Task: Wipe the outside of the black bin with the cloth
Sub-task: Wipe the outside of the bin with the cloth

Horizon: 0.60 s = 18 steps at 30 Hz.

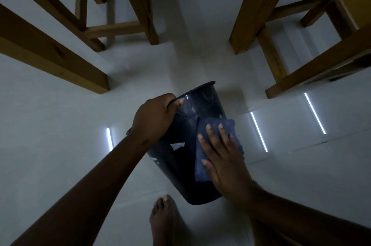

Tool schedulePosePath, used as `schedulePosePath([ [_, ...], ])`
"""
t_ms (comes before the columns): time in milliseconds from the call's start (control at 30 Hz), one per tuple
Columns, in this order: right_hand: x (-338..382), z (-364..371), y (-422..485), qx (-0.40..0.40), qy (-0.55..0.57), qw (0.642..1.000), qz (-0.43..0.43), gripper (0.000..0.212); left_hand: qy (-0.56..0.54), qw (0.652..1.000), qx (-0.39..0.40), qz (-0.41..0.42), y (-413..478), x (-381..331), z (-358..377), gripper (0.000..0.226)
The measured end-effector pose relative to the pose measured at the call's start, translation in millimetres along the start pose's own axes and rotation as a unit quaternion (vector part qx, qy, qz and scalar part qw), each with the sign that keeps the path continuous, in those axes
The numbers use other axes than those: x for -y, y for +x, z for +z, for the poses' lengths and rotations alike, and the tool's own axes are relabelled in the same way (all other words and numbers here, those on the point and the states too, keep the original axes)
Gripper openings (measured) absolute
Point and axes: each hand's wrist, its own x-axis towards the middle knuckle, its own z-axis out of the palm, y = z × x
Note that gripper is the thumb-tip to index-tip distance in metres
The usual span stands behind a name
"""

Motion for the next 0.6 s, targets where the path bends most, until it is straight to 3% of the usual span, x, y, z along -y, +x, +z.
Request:
schedulePosePath([
  [100,-4.5,-5.2,25.1,-0.002,-0.013,0.999,-0.050,0.061,-0.001,1.000,0.000,0.010,0.7,1.1,-1.6,0.044],
  [233,-12.6,-17.2,45.1,-0.040,0.153,0.982,0.107,0.055,0.025,0.999,-0.026,-0.020,-0.8,-18.7,1.5,0.043],
  [300,-10.2,-16.6,28.8,-0.030,0.139,0.982,0.126,0.056,0.034,0.997,-0.040,-0.056,-4.2,-27.6,6.5,0.044],
  [367,-3.6,-15.8,11.4,-0.012,0.086,0.992,0.086,0.057,0.036,0.995,-0.034,-0.082,-2.1,-36.1,10.5,0.043],
  [433,-2.1,-15.6,9.6,0.001,0.035,0.998,0.048,0.059,-0.013,0.997,0.015,-0.078,6.9,-41.3,4.1,0.036],
  [500,-7.1,-20.5,28.8,-0.006,0.028,0.999,0.035,0.060,-0.128,0.982,0.123,-0.058,11.8,-38.8,-13.2,0.024],
  [567,-13.6,-27.2,53.0,-0.010,0.061,0.998,0.032,0.059,-0.138,0.969,0.205,-0.021,6.9,-21.8,-26.2,0.025],
  [600,-18.2,-29.1,59.6,-0.013,0.083,0.996,0.039,0.059,-0.105,0.973,0.205,-0.017,0.5,-11.3,-25.8,0.025],
])
